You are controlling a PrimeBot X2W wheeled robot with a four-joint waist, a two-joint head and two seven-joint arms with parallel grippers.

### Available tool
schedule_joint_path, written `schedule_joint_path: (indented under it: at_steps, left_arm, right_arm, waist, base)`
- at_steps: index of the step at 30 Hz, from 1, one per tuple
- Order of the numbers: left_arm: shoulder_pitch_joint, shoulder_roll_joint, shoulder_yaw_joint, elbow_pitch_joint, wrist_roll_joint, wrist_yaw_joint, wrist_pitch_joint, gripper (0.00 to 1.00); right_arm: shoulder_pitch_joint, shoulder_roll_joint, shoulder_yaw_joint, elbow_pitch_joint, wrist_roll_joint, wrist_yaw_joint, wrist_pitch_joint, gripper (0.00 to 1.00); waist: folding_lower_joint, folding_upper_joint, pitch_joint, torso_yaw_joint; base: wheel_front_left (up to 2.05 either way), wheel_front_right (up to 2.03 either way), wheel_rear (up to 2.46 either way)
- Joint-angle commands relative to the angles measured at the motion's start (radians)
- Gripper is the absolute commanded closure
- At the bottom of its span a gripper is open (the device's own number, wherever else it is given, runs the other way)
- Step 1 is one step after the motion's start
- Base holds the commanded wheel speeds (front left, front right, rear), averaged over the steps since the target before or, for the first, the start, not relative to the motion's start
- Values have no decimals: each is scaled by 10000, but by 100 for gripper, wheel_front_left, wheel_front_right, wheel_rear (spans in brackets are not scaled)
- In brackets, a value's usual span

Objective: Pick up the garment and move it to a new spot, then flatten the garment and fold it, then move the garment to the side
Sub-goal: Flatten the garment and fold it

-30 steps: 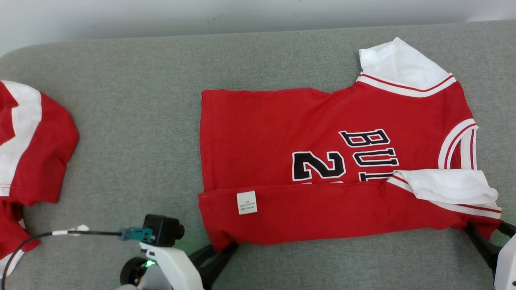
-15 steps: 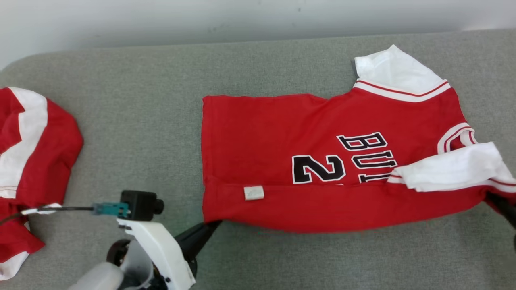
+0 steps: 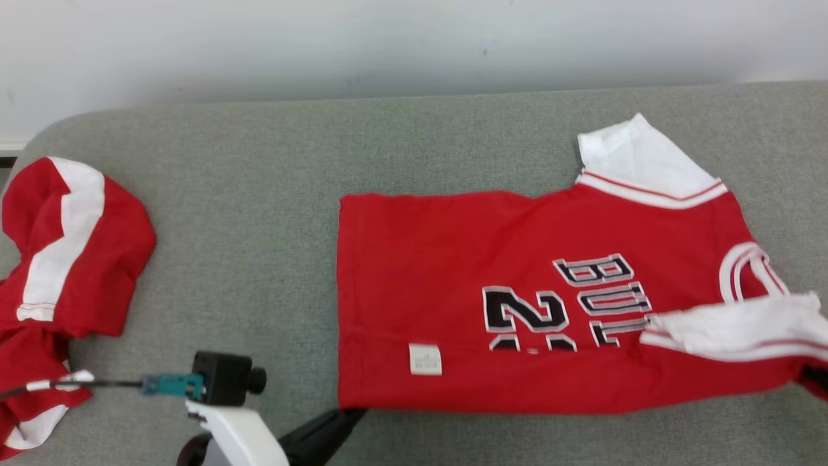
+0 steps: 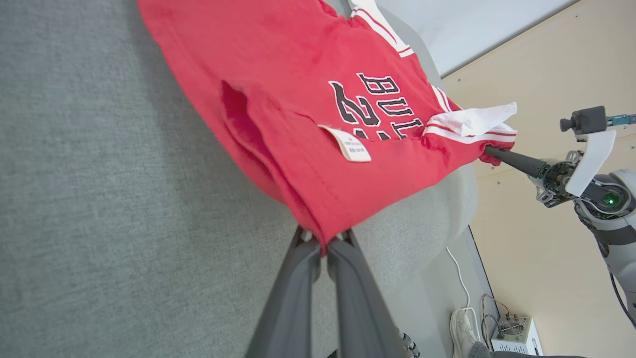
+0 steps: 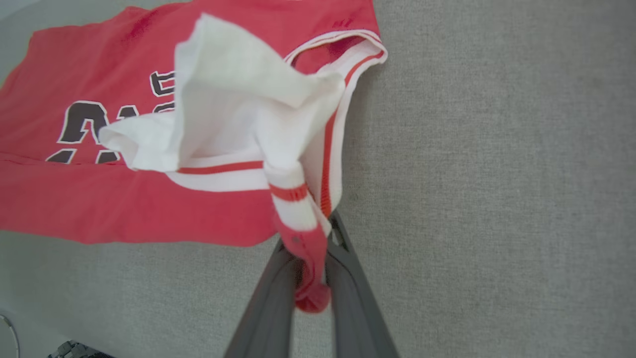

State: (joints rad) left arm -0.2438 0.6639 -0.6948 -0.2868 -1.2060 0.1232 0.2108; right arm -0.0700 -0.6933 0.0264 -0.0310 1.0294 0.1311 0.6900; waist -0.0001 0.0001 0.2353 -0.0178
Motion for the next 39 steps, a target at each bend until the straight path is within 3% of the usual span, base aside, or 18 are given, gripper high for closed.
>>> schedule_joint_path:
  at_steps: [1,11,12,13,14,15,16,17,18,19,25,30,36,39]
  left_arm:
    - [329,155,-46,-121,6,50,-114,100]
    - [1510,406,-651,-225,351,375,-213,100]
    - [1583,350,-717,-186,385,406,-242,100]
    - [1644,270,-808,-127,460,425,-273,100]
    - [1651,233,-899,-34,568,464,-297,100]
    - [1651,233,-899,-34,568,464,-297,100]
    - [1643,168,-938,64,610,509,-338,94]
    - [1670,75,-980,156,654,525,-397,57]
    - [1685,8,-1047,228,735,546,-427,15]
    - [1672,-12,-1065,306,833,603,-468,0]
    - [1546,53,-876,458,1170,883,-803,0]
    - [913,244,-403,466,1746,1416,-1125,0]
    - [-1008,4,-266,950,2563,1397,-771,0]
    - [-2031,-408,-303,1419,2827,1321,-554,0]
  right_arm:
    - [475,-183,-169,-111,225,-9,183,100]
    - [2588,-779,-746,-480,265,-12,883,100]
    - [2668,-786,-766,-469,135,-14,830,94]
    - [2756,-769,-736,-474,25,-14,809,85]
    - [2787,-715,-695,-508,-61,-14,734,65]
    - [2787,-715,-695,-508,-61,-14,734,65]
    - [2775,-663,-679,-552,-170,-14,620,6]
    - [2782,-626,-653,-541,-277,-14,530,0]
    - [2780,-604,-611,-547,-348,-14,472,0]
    - [2762,-569,-592,-569,-422,-14,407,0]
    - [2310,-575,-950,-535,-1023,-14,-288,0]
    - [1453,-455,-1140,-590,-1584,-14,-980,0]
    - [-539,-287,-759,-403,-2372,-14,-1332,0]
    - [-1847,-156,-459,-127,-2830,-14,-1311,0]
  waist:
    - [1,-1,-75,23]
    - [1,-1,-270,84]
    - [1,-1,-270,86]
    - [1,-1,-267,88]
    - [1,-1,-260,88]
    - [1,-1,-260,88]
    - [1,-1,-257,89]
    - [1,-1,-254,89]
    - [1,-1,-253,88]
    - [1,-1,-249,89]
    - [1,-1,-176,88]
    - [1,-1,194,119]
    - [1,-1,1158,295]
    - [1,-1,1739,421]
  base:
    - [0,0,0]
    - [0,0,0]
    - [0,0,0]
    - [0,0,0]
    - [0,0,0]
    - [0,0,0]
    - [0,0,0]
    - [0,0,0]
    - [0,0,0]
    - [0,0,0]
    - [0,0,0]
    - [0,0,0]
    - [0,0,0]
    - [0,0,0]
